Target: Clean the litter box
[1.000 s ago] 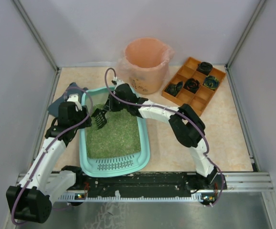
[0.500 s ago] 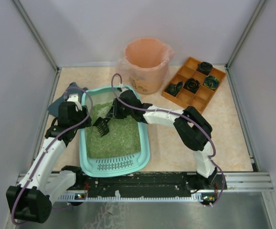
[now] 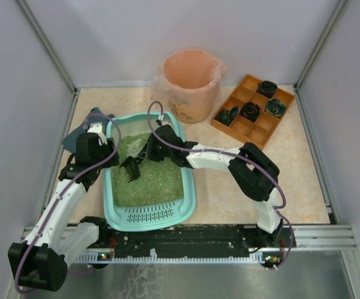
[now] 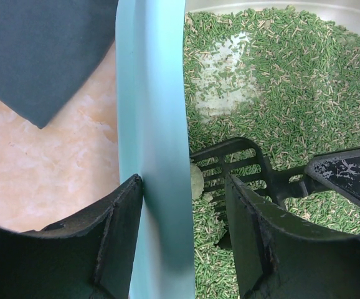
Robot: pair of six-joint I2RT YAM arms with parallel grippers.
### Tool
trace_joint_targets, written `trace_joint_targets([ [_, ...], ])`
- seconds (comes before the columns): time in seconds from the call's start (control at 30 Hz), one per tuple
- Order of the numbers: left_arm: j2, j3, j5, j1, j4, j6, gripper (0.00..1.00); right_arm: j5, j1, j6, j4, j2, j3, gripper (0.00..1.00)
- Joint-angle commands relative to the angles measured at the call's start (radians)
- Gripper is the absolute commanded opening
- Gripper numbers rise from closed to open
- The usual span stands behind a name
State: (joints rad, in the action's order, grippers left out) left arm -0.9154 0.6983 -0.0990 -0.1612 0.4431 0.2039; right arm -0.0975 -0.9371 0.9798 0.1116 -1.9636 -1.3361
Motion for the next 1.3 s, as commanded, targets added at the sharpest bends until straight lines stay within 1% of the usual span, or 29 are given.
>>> trace_joint_targets([
  [0.0,0.002,0.004,0.038,-0.004,-0.02,0.002,0.6,-0.001,-0.05,0.057,0.014,0.085,0.033,0.0],
  [0.23,0.003,0.004,0.035,-0.004,-0.019,0.003,0.6,0.038,-0.021,0.068,0.022,0.16,0.083,0.0],
  [0.43,0.001,0.004,0.038,-0.004,-0.02,0.003,0.6,0.028,0.003,0.082,0.085,0.196,0.146,0.0],
  [0.8,0.0,0.006,0.027,-0.004,-0.018,0.005,0.6,0.024,0.038,0.086,0.111,0.275,0.205,0.0],
  [0.93,0.003,0.003,0.029,-0.005,-0.02,0.005,0.6,0.013,0.053,0.109,0.155,0.304,0.261,0.0],
  [1.27,0.012,0.004,0.023,-0.004,-0.02,0.007,0.6,-0.023,0.12,0.167,0.262,0.454,0.415,0.0],
])
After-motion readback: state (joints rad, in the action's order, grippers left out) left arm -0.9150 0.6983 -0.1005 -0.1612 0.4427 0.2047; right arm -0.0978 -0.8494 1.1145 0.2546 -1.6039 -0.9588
